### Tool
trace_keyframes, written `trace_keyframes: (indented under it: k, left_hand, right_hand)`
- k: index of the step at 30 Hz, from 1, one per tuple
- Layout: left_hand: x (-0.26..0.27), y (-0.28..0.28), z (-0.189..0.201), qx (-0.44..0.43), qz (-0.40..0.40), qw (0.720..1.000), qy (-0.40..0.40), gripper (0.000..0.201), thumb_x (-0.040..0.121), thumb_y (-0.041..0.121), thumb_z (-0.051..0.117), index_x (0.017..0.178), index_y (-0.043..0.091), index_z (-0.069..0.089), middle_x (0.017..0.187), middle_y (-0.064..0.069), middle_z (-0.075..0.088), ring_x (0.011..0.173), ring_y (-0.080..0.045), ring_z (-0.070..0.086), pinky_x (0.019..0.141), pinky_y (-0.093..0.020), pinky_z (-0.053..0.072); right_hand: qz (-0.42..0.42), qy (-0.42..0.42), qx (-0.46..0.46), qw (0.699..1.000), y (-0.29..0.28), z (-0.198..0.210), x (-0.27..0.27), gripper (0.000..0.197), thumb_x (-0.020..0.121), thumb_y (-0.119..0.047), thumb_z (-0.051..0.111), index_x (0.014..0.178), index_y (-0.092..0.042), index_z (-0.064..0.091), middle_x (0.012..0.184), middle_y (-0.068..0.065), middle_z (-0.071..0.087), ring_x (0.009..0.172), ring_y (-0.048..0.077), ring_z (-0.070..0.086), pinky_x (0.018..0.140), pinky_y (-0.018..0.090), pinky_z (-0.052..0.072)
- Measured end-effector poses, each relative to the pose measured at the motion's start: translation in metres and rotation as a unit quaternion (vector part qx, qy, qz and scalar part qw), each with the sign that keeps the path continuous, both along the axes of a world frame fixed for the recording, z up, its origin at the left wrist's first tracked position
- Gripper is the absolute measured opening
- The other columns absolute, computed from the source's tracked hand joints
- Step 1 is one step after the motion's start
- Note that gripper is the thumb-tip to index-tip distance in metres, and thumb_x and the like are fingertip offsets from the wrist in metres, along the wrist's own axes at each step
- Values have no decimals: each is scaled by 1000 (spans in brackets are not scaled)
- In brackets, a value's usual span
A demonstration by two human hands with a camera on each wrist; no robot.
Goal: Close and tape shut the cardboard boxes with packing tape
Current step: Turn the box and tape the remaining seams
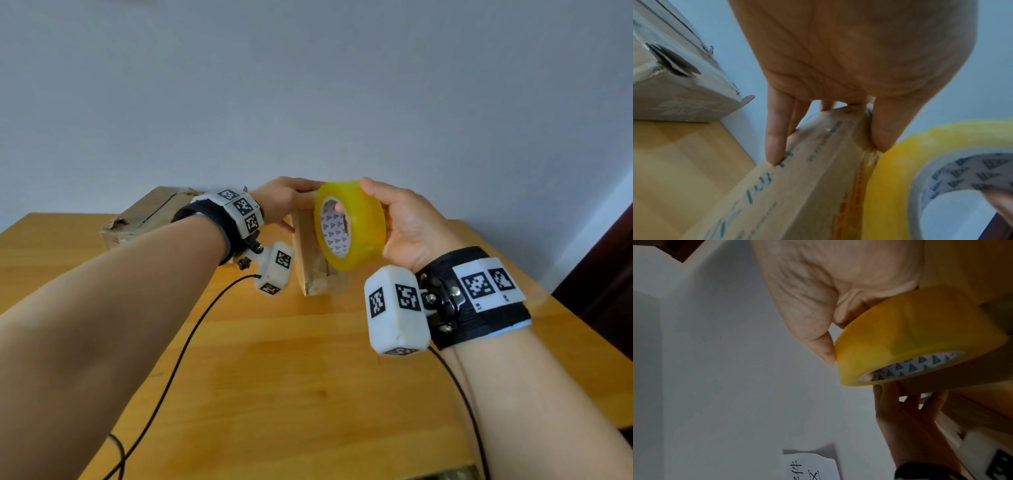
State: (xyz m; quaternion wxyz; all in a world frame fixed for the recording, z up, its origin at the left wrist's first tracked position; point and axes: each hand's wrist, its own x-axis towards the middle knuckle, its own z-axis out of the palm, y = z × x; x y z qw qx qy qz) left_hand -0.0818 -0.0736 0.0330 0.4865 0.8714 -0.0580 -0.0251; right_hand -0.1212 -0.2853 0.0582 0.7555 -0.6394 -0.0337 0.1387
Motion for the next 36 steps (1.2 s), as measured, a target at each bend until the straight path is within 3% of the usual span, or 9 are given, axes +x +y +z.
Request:
trace_keyframes:
  k: [4, 13, 18, 22, 25, 27, 29, 32, 36]
  left_hand:
    - [-1, 0, 7, -16, -4, 1000, -5, 39, 98, 32, 56, 137, 30, 56, 132, 2, 61, 125, -22, 55, 91, -49, 57]
    - [-7, -7, 11, 8, 19, 998, -53, 39, 100, 22, 54, 138, 33, 56, 149, 0, 43, 131, -22, 43, 101, -48, 48]
    - [-2, -5, -11, 141, 26, 984, -106, 45, 97, 21, 59, 140, 34, 53, 163, -2, 18, 148, -24, 22, 119, -36, 19]
    - [-5, -10, -27, 194, 116, 971, -80, 75, 92, 37, 67, 154, 30, 26, 158, -9, 16, 134, -29, 43, 101, -33, 41]
    - [-11, -5, -23, 247, 230, 941, -5, 86, 69, 70, 73, 123, 7, 51, 113, -10, 56, 92, -25, 60, 72, -35, 48]
    - [-12, -4, -21, 207, 203, 956, 56, 59, 76, 61, 73, 87, 4, 65, 72, -3, 67, 58, -16, 59, 55, -26, 47]
    - [-13, -9, -21, 83, 169, 977, 101, 30, 90, 30, 71, 78, 2, 67, 66, -8, 70, 45, -12, 59, 46, -21, 47]
    - [-14, -10, -24, -18, 141, 976, 166, 16, 94, 12, 61, 84, 3, 69, 73, -6, 71, 68, -17, 64, 63, -25, 45]
    - [-14, -8, -42, -89, 114, 972, 183, 34, 76, 29, 71, 102, 7, 73, 101, -5, 70, 97, -25, 61, 98, -42, 44]
  right_hand:
    - [11, -14, 12, 1000, 2, 7, 6, 68, 73, -41, 86, 128, -4, 68, 120, 20, 73, 110, 40, 71, 101, 59, 52]
    - [-15, -32, -22, 999, 1, -12, 5, 17, 96, -21, 67, 107, -9, 72, 93, 9, 78, 84, 24, 74, 73, 40, 60]
    - [54, 48, -61, 996, 9, -39, -3, 10, 99, -13, 57, 95, -10, 66, 82, 7, 73, 75, 22, 66, 70, 35, 55]
    - [77, 91, -55, 991, 15, -53, -4, 10, 97, -5, 56, 99, -6, 66, 87, 11, 73, 82, 25, 67, 74, 35, 58]
    - [92, 114, -56, 988, 16, -61, -1, 11, 96, -2, 55, 99, -4, 65, 88, 13, 72, 83, 27, 66, 76, 36, 57]
    - [108, 140, -64, 982, 16, -66, -1, 12, 97, -1, 53, 95, -5, 64, 84, 11, 70, 78, 24, 65, 71, 34, 57]
    - [118, 171, -60, 976, 18, -73, -3, 13, 96, 1, 52, 98, -5, 63, 87, 12, 69, 78, 25, 66, 66, 35, 59]
    - [112, 180, -39, 977, 22, -85, -4, 25, 94, 12, 50, 108, -4, 63, 96, 16, 70, 86, 28, 69, 68, 35, 63]
    - [125, 171, -40, 976, 23, -94, -7, 30, 93, 20, 47, 90, -5, 64, 85, 12, 72, 84, 26, 69, 73, 36, 61]
